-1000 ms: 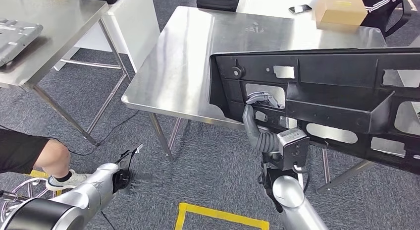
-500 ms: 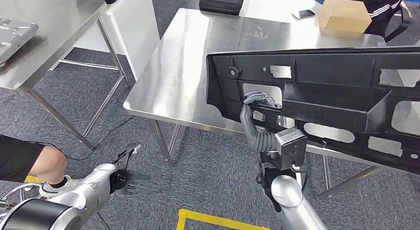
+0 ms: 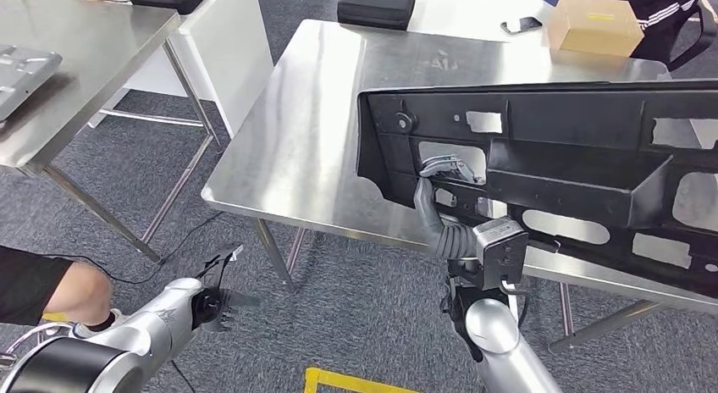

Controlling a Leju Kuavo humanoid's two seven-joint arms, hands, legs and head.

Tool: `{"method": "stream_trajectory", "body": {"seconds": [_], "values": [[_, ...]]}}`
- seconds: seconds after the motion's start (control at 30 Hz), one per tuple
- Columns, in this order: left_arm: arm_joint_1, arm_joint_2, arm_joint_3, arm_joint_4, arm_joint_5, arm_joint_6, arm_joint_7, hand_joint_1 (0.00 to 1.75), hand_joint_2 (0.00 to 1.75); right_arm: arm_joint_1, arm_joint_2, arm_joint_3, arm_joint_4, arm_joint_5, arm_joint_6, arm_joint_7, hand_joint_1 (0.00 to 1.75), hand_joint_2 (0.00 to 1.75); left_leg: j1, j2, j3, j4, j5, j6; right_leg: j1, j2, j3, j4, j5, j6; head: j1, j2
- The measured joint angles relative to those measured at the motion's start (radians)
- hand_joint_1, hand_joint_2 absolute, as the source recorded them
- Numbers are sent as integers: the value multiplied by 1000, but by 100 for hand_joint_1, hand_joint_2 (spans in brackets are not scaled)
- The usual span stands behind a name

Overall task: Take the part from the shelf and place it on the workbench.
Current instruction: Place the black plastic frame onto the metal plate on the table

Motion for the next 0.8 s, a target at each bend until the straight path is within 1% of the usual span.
{"method": "stream_trajectory", "body": {"seconds": [0.03,0.07,0.1,0.13,0.17,0.2,0.23,0.27,0.3,0.33,0.37,0.4,0.43,0.53,0.63,0.8], "values": [[0,0,0,0,0,0,0,0,175,-1,1,0,0,0,0,0,175,175,2,1,-27,51,-22,-5,-3,0,7,-1,-5,-8,-1,0],[1,0,0,0,0,0,0,0,175,-1,1,0,0,0,0,0,175,175,4,1,-65,119,-47,-9,-2,0,12,-1,-9,-15,-3,0],[3,1,0,1,0,1,0,0,175,-1,1,0,0,0,0,0,175,175,5,2,-108,184,-66,-13,-2,1,17,-1,-14,-18,-3,0],[5,2,0,1,0,1,0,0,175,0,1,0,0,0,0,0,175,175,6,2,-145,229,-71,-16,-1,1,21,-1,-18,-20,-4,0],[7,2,0,2,0,1,0,0,175,1,1,1,0,0,0,0,175,175,7,3,-166,241,-56,-18,-1,2,27,0,-24,-19,-4,0],[8,3,0,2,0,1,0,0,175,1,1,1,0,0,0,0,175,175,8,4,-166,214,-22,-18,-1,3,34,0,-30,-17,-4,0],[8,3,0,2,0,1,0,0,175,2,1,1,0,0,0,0,175,175,9,5,-146,154,24,-16,-1,4,43,0,-36,-13,-4,0],[7,3,0,2,0,1,0,0,175,1,1,1,0,0,0,0,175,175,10,6,-116,83,65,-14,0,5,52,1,-43,-9,-4,0],[5,3,0,2,0,1,0,0,175,0,1,1,0,0,0,0,175,175,9,6,-86,21,90,-11,3,5,57,1,-50,-4,-4,0],[4,3,0,2,0,1,0,0,175,-1,1,1,0,0,0,0,175,175,7,5,-65,-19,102,-6,6,6,60,2,-55,1,-4,0],[3,3,0,2,0,1,0,0,175,-2,1,1,0,0,0,0,175,175,5,5,-54,-37,99,-1,8,6,61,2,-58,6,-4,0],[2,3,0,2,0,1,0,0,175,-3,1,1,0,0,0,0,175,175,3,4,-50,-41,96,4,10,6,60,3,-61,9,-4,0],[2,2,0,2,0,1,0,0,175,-3,1,1,0,0,0,0,175,175,1,3,-51,-40,97,8,10,6,60,3,-62,9,-3,0],[2,1,0,2,0,1,0,0,175,-3,1,1,0,0,0,0,175,175,-4,0,-52,-41,97,12,11,3,63,0,-64,6,-2,0],[2,2,0,2,0,1,0,0,175,-3,1,1,0,0,0,0,175,175,-8,-3,-52,-41,93,18,11,-1,67,-7,-65,8,-2,0],[3,2,0,2,0,0,0,0,175,-3,1,1,0,0,0,0,175,175,-10,-3,-51,-41,91,23,11,-1,69,-12,-63,11,-2,0]]}}
